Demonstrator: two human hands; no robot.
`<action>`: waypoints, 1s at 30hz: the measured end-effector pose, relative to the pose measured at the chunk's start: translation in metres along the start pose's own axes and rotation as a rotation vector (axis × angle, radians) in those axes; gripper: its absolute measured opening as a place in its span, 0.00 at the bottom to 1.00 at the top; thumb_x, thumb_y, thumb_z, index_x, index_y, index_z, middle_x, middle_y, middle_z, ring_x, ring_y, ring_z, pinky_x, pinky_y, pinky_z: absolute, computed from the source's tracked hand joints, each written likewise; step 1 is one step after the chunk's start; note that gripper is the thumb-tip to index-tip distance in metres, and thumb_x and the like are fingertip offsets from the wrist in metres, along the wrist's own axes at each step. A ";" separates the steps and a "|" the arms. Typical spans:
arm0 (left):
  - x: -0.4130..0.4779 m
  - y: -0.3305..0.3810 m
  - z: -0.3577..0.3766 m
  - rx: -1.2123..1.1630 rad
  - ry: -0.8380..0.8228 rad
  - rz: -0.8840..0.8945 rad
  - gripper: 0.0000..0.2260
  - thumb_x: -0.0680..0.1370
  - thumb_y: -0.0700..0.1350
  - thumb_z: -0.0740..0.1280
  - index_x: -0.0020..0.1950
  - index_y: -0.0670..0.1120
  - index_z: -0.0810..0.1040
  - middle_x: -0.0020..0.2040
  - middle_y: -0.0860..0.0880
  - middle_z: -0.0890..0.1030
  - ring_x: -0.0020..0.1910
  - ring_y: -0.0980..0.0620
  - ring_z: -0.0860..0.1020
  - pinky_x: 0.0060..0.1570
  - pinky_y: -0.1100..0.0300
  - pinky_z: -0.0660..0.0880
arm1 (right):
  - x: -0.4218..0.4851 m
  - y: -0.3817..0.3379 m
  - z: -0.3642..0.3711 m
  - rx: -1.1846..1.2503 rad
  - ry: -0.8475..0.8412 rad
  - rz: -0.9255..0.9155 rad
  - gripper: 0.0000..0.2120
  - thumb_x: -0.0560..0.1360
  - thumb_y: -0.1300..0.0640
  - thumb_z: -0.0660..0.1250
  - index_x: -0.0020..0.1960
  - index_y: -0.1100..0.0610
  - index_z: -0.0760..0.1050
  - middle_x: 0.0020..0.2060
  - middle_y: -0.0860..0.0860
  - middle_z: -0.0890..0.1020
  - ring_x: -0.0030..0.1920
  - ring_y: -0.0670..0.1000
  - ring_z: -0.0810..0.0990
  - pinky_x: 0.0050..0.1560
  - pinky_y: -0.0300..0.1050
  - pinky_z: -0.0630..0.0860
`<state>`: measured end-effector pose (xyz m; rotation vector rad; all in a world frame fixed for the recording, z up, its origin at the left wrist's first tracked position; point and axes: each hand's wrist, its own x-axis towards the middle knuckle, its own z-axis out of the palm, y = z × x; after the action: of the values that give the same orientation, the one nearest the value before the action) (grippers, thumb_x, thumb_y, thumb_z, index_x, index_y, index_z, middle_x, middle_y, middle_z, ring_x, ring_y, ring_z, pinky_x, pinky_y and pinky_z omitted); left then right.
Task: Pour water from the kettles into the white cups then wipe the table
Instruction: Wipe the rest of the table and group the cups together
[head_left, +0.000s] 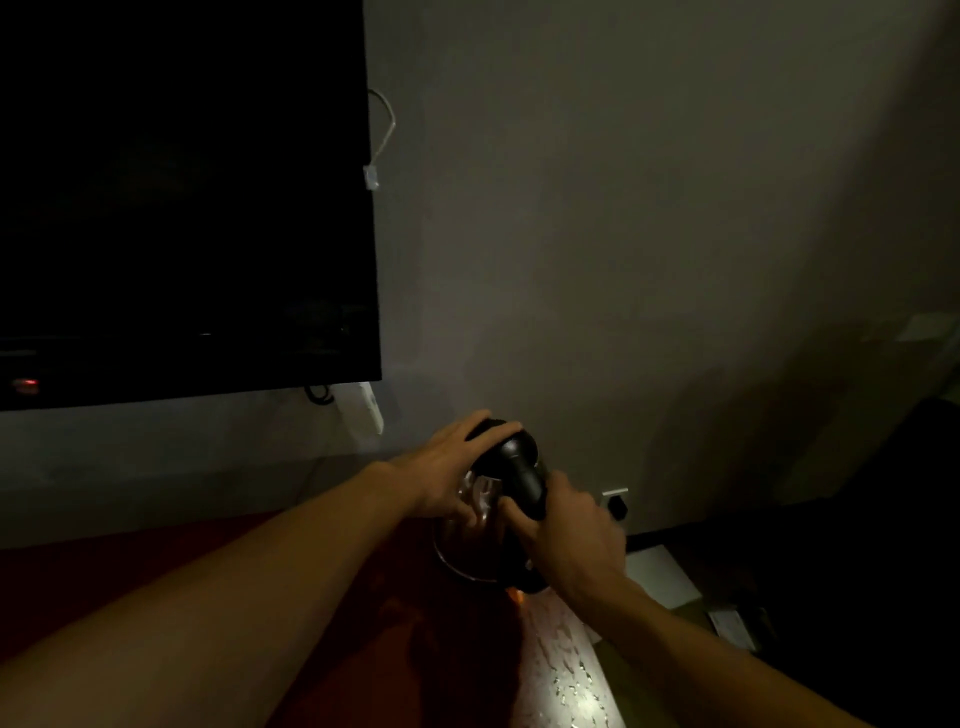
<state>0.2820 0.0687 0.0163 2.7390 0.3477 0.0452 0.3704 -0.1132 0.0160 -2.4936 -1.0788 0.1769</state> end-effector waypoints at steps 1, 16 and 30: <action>-0.014 -0.006 -0.007 0.001 -0.002 -0.024 0.55 0.69 0.46 0.80 0.78 0.67 0.41 0.80 0.57 0.43 0.78 0.44 0.53 0.72 0.44 0.65 | -0.002 -0.005 0.000 -0.014 0.069 -0.035 0.24 0.77 0.34 0.63 0.63 0.50 0.70 0.55 0.48 0.78 0.50 0.48 0.79 0.51 0.46 0.80; -0.456 -0.134 -0.086 0.056 0.063 -0.597 0.53 0.66 0.62 0.78 0.74 0.73 0.40 0.81 0.53 0.39 0.80 0.44 0.50 0.74 0.44 0.63 | -0.166 -0.279 0.103 0.126 -0.190 -0.558 0.39 0.77 0.32 0.62 0.80 0.52 0.57 0.76 0.49 0.66 0.74 0.52 0.67 0.69 0.48 0.70; -0.656 -0.078 -0.039 -0.208 0.108 -0.705 0.49 0.65 0.64 0.78 0.77 0.68 0.49 0.80 0.55 0.55 0.78 0.56 0.55 0.76 0.48 0.60 | -0.335 -0.375 0.153 0.025 -0.483 -0.663 0.37 0.77 0.29 0.57 0.79 0.48 0.59 0.73 0.47 0.70 0.69 0.50 0.72 0.64 0.50 0.71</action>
<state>-0.3747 -0.0090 0.0341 2.2717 1.2351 0.0377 -0.1538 -0.0747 0.0196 -1.9727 -2.0097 0.5986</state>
